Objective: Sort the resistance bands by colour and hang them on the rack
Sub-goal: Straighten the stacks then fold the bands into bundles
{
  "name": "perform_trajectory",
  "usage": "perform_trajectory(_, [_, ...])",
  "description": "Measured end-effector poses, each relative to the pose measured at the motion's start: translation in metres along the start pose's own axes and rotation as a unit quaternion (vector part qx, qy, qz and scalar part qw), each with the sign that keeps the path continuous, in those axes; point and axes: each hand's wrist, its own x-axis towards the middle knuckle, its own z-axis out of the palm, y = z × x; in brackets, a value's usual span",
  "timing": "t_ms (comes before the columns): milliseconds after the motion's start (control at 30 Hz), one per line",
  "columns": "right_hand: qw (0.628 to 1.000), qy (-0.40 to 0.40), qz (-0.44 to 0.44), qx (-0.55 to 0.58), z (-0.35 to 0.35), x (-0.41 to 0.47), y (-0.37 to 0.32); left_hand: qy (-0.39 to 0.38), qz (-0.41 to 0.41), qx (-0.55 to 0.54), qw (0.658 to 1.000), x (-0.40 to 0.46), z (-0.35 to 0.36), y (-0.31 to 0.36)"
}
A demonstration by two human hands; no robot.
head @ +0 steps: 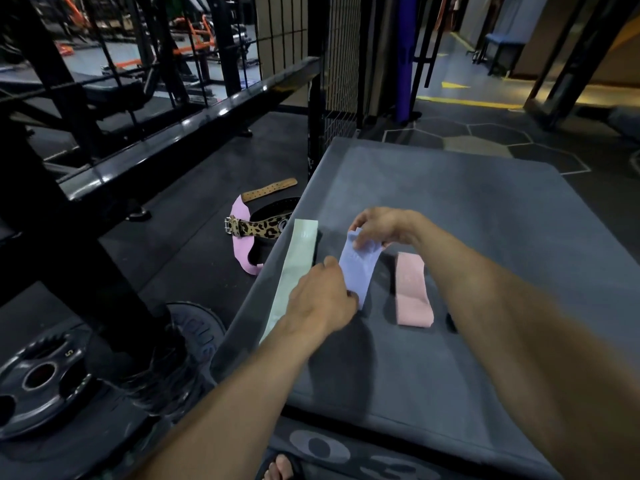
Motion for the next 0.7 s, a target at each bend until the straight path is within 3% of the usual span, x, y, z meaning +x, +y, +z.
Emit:
perform_trajectory(300, [1.0, -0.014, -0.002, 0.009, 0.002, 0.025, 0.01, 0.06, 0.003, 0.217, 0.974, 0.024, 0.028, 0.013])
perform_trajectory(700, [0.998, 0.005, -0.016, -0.062, -0.011, 0.019, 0.014, 0.077, 0.01, 0.204, 0.976, 0.021, 0.035, 0.015])
